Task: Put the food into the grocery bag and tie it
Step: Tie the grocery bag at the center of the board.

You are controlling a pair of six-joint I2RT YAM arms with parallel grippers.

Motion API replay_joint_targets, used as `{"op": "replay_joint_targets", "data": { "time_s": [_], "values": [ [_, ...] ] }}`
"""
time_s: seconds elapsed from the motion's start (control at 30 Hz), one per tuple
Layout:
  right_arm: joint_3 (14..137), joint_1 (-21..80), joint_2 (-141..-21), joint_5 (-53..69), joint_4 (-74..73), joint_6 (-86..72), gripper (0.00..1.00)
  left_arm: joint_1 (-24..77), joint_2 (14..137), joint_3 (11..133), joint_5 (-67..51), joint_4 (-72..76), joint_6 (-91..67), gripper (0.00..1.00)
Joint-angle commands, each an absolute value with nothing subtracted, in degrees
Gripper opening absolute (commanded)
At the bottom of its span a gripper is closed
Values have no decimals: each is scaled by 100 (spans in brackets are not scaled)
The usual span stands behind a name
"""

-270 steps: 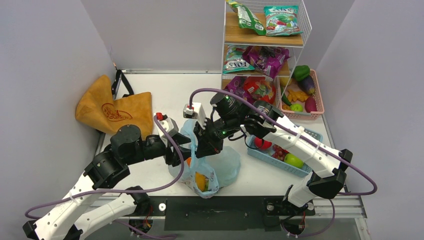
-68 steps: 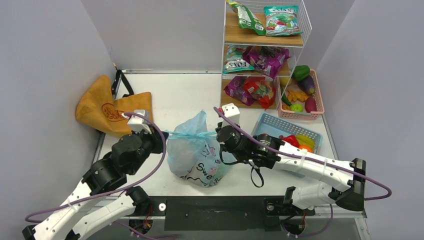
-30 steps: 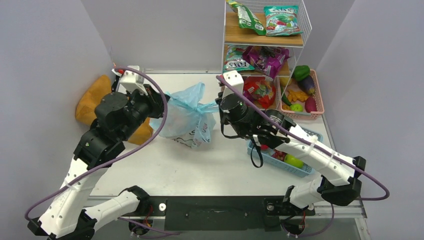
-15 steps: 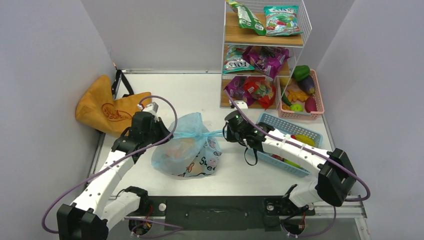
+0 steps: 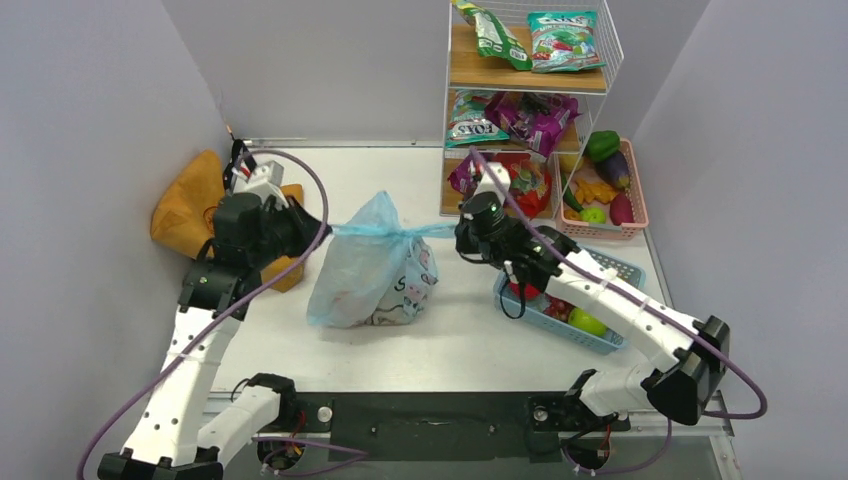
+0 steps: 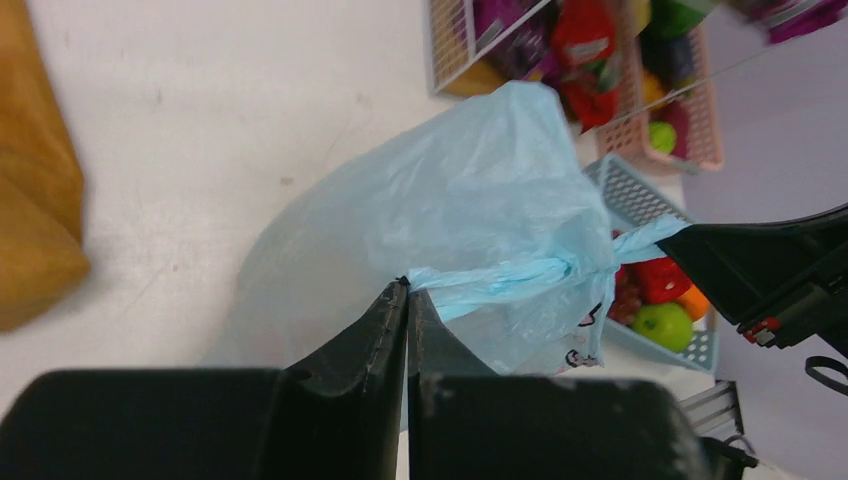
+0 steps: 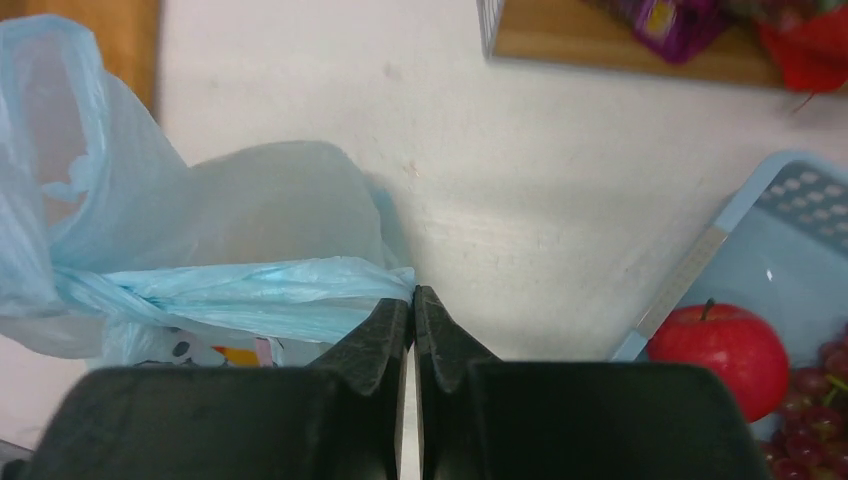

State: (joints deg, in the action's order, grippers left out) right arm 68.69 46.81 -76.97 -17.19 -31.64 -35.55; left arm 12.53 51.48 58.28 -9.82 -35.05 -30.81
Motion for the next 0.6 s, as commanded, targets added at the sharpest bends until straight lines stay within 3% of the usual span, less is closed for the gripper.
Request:
{"op": "replay_joint_targets", "data": {
  "time_s": [0.0,0.2,0.4,0.57],
  "values": [
    [7988,4543,-7180,-3576,-4949,-2808,0,900,5255,7501,-215,-3694,-2642,0],
    [8895,4371,-7215,-4034,-5617,-2612,0,889,5569,8392,-61,-3955,-2506,0],
    [7791,4269,-6994,-4020,-5544,-2887,0,891,5070,6676,-90,-3404,-2810,0],
    [6838,4265,-6986,-3290,-5027,-2995,0,888,4656,5490,-566,-2769,-3215,0]
  ]
}}
